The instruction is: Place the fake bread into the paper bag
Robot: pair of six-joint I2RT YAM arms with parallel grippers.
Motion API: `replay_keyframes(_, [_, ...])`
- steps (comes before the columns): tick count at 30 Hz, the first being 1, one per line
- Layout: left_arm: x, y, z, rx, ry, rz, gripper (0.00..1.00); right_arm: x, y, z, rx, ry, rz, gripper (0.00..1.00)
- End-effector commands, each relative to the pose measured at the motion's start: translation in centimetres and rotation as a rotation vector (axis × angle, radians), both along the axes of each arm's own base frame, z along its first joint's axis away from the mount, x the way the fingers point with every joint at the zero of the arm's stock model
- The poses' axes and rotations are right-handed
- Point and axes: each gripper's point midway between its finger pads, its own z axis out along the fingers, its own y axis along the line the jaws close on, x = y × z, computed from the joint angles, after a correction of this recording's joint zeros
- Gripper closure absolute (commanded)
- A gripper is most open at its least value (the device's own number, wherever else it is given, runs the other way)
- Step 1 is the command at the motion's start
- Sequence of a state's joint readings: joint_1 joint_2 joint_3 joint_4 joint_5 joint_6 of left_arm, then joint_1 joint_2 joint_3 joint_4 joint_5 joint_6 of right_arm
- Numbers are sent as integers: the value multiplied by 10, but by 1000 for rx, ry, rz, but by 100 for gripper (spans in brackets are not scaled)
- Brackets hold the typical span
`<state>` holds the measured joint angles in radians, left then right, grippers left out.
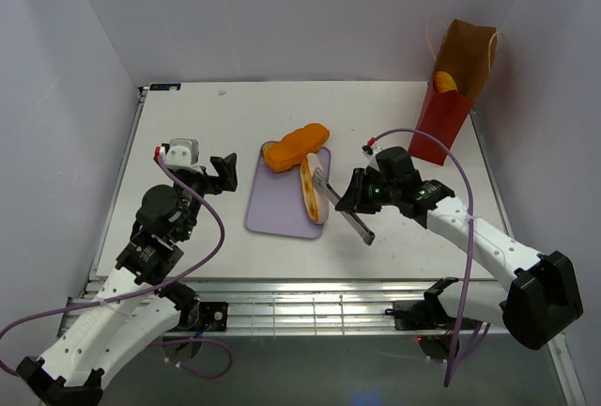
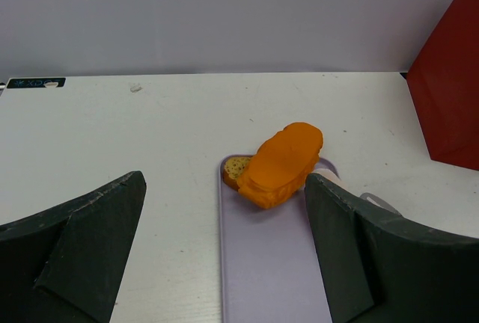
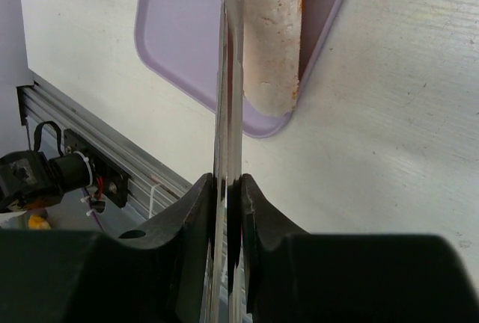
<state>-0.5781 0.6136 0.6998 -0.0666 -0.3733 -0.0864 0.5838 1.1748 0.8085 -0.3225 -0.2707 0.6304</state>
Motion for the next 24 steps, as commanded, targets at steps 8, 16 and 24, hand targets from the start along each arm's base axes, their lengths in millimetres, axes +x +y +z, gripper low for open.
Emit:
replay_keyframes(8, [-1,-4,4,-9,-16,-21,2,8,10,38,-3,-107,116,83])
replay_keyframes(16, [-1,-5,4,-8,-15,-25,2,17,2,48,-55,-143,78,63])
replay_keyframes(24, [-2,-5,5,-11,-18,-27,2,16,-12,40,-83,-137,-4,52])
